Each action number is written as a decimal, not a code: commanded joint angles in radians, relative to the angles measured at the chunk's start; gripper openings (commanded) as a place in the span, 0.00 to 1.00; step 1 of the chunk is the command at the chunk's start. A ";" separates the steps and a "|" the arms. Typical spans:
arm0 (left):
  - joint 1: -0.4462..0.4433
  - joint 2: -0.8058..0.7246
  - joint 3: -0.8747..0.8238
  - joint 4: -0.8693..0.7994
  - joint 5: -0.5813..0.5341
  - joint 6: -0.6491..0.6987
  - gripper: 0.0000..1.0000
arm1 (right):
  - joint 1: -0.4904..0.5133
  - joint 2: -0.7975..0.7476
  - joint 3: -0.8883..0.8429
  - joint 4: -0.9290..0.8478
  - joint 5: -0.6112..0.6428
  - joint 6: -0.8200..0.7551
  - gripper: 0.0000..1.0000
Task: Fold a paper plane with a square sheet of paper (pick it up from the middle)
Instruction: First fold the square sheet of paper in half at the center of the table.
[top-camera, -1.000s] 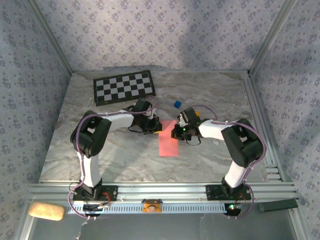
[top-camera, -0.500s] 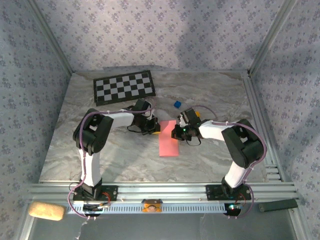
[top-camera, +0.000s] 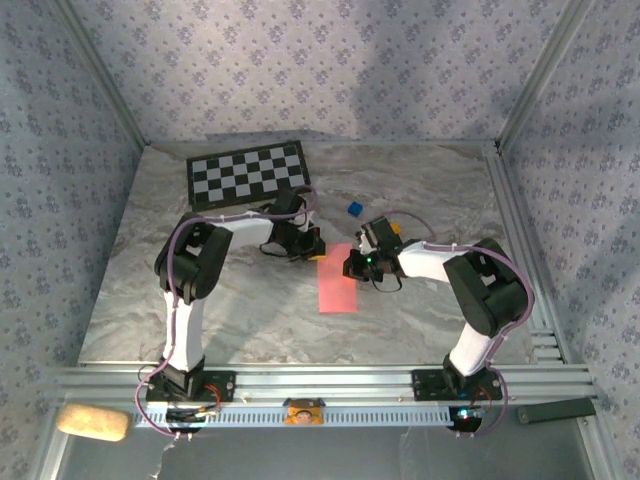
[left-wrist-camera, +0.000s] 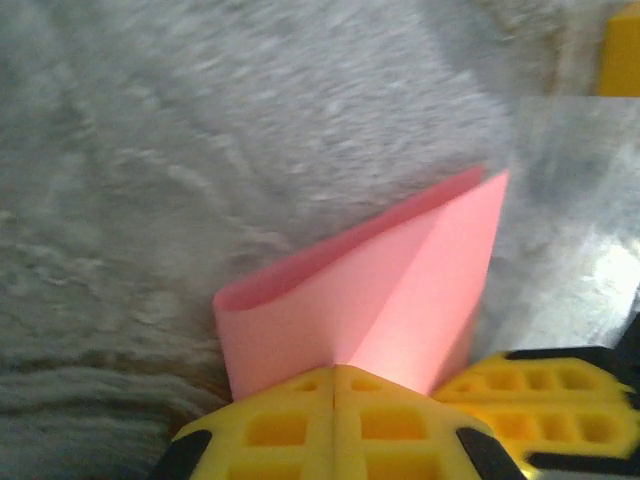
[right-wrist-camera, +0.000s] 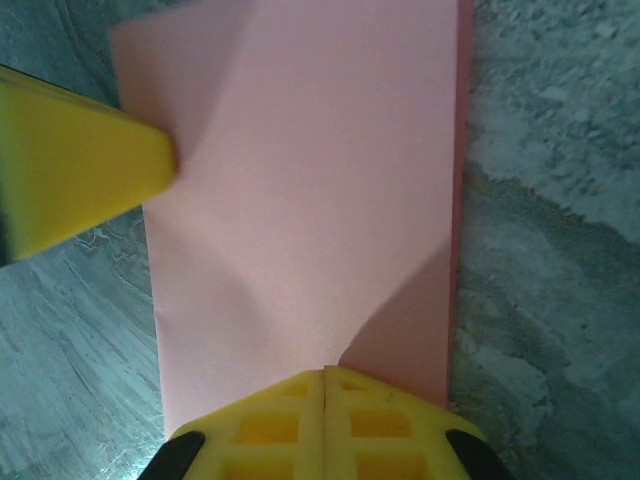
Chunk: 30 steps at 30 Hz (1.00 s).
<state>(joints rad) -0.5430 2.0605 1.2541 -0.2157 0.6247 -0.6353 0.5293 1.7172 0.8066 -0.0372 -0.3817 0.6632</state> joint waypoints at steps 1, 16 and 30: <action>0.018 0.040 0.019 -0.027 -0.039 0.028 0.00 | 0.002 0.044 -0.063 -0.165 0.103 0.007 0.00; 0.060 0.088 0.105 -0.033 -0.132 -0.059 0.00 | 0.003 0.040 -0.070 -0.167 0.103 -0.002 0.00; 0.065 0.131 0.175 -0.090 -0.205 -0.132 0.00 | 0.003 0.028 -0.081 -0.163 0.102 -0.006 0.00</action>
<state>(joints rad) -0.5106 2.1445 1.4101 -0.2939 0.5938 -0.7334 0.5289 1.7107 0.7883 0.0013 -0.3695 0.6651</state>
